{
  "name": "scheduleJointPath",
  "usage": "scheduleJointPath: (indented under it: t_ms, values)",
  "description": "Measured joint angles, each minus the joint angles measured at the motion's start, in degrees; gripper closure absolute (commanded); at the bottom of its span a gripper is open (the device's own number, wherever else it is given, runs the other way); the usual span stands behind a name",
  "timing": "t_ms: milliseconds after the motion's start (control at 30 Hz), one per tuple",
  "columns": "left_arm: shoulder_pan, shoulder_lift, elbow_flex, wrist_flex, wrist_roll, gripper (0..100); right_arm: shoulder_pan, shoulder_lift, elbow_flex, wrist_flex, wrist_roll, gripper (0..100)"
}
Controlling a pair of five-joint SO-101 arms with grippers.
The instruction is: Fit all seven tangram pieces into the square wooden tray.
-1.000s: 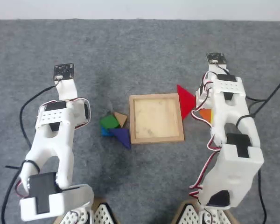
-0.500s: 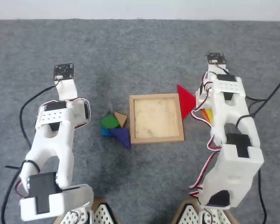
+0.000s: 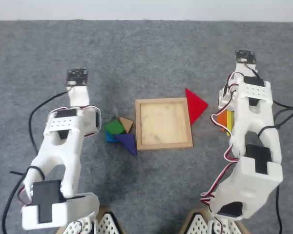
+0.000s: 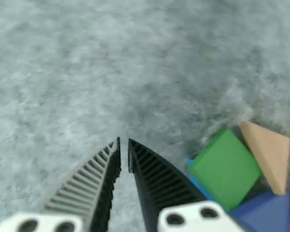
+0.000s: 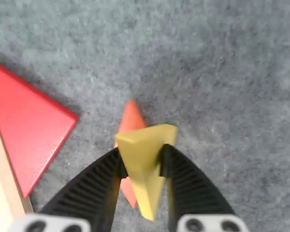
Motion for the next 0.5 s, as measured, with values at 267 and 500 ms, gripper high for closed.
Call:
scheduleJointPath:
  t_ms: [267,500]
  values:
    - [1.32,0.0,0.26,-0.79,-0.09,97,0.79,-0.79,0.88,0.53,-0.53,97.2]
    - [1.32,0.0,0.26,-0.79,-0.09,97,-2.55,-10.81,0.88,7.65,-2.02,99.1]
